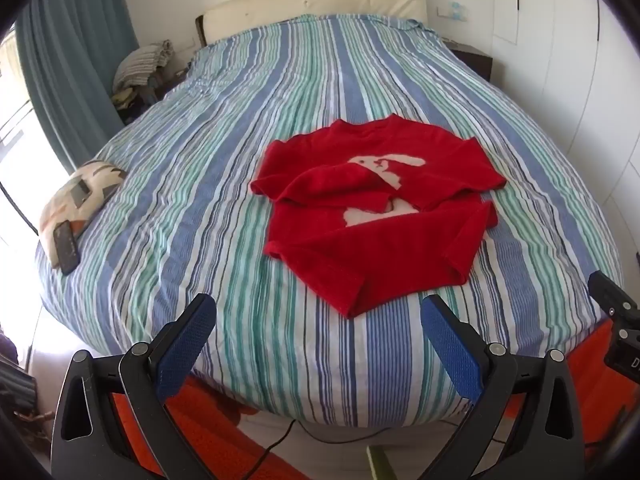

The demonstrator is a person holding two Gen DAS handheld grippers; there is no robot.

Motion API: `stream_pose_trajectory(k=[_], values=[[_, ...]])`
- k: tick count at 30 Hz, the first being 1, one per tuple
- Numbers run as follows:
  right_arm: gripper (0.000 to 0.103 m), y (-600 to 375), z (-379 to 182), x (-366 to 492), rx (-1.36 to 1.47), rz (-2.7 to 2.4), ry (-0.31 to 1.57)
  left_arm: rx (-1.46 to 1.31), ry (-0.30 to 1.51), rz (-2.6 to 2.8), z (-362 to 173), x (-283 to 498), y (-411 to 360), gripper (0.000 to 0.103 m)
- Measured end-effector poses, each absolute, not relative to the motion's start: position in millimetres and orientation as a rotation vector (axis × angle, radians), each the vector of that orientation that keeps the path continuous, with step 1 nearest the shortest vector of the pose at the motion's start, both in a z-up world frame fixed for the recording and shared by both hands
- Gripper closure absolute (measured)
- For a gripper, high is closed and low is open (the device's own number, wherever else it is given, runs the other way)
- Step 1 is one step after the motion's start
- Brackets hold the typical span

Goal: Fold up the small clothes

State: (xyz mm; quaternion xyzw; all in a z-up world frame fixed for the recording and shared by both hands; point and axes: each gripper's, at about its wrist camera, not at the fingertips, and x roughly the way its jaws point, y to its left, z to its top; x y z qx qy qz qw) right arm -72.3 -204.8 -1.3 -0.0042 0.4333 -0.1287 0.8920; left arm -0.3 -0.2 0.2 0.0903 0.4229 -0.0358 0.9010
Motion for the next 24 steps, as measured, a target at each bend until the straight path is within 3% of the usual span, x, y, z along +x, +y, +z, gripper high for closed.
stream_pose_trajectory(k=[24], values=[[0.000,-194,-2,-76,0.015,-0.233,0.885,0.179,0.912,-0.091,-11,-7,1,0.001]])
